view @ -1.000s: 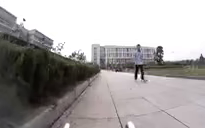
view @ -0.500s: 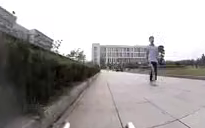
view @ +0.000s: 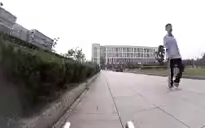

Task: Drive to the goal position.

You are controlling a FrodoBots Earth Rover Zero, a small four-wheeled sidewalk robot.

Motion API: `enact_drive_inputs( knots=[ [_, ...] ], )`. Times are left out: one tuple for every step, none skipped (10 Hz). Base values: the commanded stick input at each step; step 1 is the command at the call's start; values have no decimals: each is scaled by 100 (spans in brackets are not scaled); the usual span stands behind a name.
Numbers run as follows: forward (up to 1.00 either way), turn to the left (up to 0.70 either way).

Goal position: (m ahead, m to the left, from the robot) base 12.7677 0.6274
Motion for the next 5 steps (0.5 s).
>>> enact_drive_inputs(
  knots=[
    [60, -15],
    [60, -15],
    [60, -15],
    [60, -15],
    [60, -15]
  ],
)
